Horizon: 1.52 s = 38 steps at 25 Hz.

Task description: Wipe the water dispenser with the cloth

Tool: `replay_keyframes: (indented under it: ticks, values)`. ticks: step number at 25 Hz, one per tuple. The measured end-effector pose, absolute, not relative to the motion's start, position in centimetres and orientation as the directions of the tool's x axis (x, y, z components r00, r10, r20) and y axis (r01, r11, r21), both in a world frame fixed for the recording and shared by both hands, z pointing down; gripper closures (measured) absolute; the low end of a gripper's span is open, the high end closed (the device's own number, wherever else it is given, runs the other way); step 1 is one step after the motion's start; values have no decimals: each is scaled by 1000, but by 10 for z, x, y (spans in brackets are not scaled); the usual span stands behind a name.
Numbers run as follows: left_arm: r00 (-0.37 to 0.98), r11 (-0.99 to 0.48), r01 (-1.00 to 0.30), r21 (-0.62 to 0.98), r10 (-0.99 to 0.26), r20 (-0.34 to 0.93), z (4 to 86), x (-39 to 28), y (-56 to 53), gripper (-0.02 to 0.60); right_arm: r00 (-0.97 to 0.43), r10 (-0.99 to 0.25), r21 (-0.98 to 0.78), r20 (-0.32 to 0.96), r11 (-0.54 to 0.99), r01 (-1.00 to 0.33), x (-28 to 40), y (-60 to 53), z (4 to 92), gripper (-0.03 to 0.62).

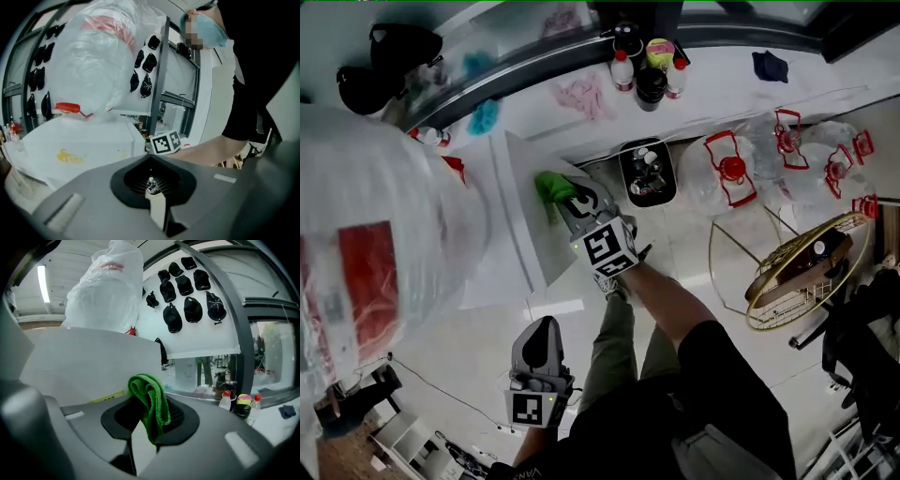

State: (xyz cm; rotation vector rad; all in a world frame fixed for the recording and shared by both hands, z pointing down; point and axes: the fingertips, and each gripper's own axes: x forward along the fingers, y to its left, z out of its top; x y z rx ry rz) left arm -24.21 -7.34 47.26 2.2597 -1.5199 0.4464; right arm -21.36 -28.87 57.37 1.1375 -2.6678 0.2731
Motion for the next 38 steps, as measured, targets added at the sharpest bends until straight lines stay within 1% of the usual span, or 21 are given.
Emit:
replay_keyframes:
  ticks: [8,13,17,22,25,29,33,38]
  values:
    - [389,-375,-918,132,-784,484,490,-250,-75,580,-622,-734,-31,273,639,-769,-221,-357,577,499]
    - [383,-381,-919,104,-793,474,489,-238,-77,580,-617,-736,-19,278,638,-770,-211,-365,577,497]
    - [367,-371,-925,85,-814,450,484,-230,-83,580,-633,-727,-43,268,647,-761,-188,-332,574,497]
    - [348,-350,-933,78,-830,437,481,-214,-88,580,-681,-669,-108,298,685,-720,-164,-253,586,497]
    - [346,-351,-934,70,-835,427,480,-203,-89,580,-716,-616,-166,330,708,-686,-163,-199,600,497]
    - [346,-351,-934,70,-838,421,484,-191,-89,580,-760,-556,-226,337,735,-639,-172,-149,615,497]
    - [356,-368,-928,57,-831,427,487,-187,-89,580,-789,-513,-263,339,753,-603,-184,-129,624,497]
    - [368,-382,-922,59,-818,442,492,-199,-86,580,-767,-541,-234,345,742,-628,-192,-156,628,498]
